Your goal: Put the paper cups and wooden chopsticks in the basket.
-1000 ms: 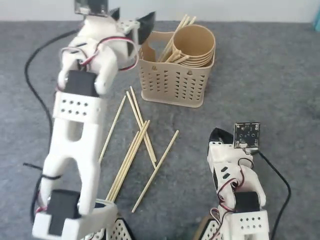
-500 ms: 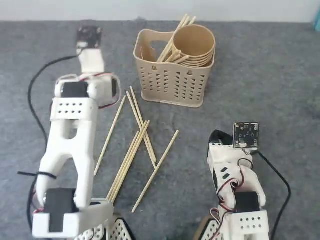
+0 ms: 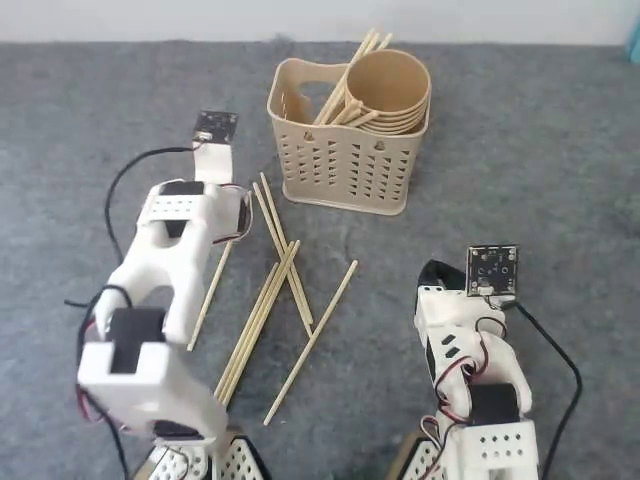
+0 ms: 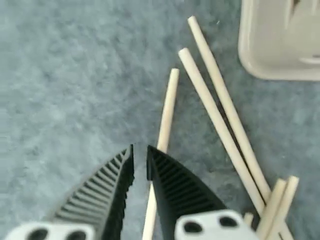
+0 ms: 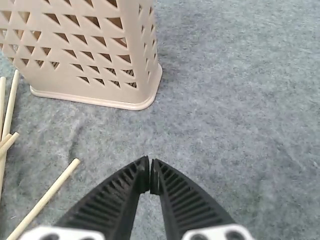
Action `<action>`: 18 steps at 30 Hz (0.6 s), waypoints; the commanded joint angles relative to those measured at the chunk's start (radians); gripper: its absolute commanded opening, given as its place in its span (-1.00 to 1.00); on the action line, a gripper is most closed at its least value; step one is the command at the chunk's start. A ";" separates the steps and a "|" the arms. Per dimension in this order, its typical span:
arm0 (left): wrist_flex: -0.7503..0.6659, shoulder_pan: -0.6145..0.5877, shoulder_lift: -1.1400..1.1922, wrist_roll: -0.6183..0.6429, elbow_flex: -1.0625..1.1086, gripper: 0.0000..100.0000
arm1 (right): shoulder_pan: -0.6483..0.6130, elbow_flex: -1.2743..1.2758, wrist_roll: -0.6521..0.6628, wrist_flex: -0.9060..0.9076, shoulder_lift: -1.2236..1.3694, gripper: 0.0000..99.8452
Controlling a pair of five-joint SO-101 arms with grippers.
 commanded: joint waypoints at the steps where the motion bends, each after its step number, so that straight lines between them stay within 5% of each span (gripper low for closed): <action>1: -0.018 0.015 0.035 -0.015 -0.101 -0.92 | 0.004 0.015 0.011 0.007 -0.035 -0.96; 7: -0.017 0.020 0.034 -0.032 -0.133 -0.92 | 0.004 0.015 0.011 0.007 -0.035 -0.96; 18: 0.083 0.029 0.057 -0.344 -0.196 -0.92 | 0.004 0.015 0.012 0.002 -0.035 -0.95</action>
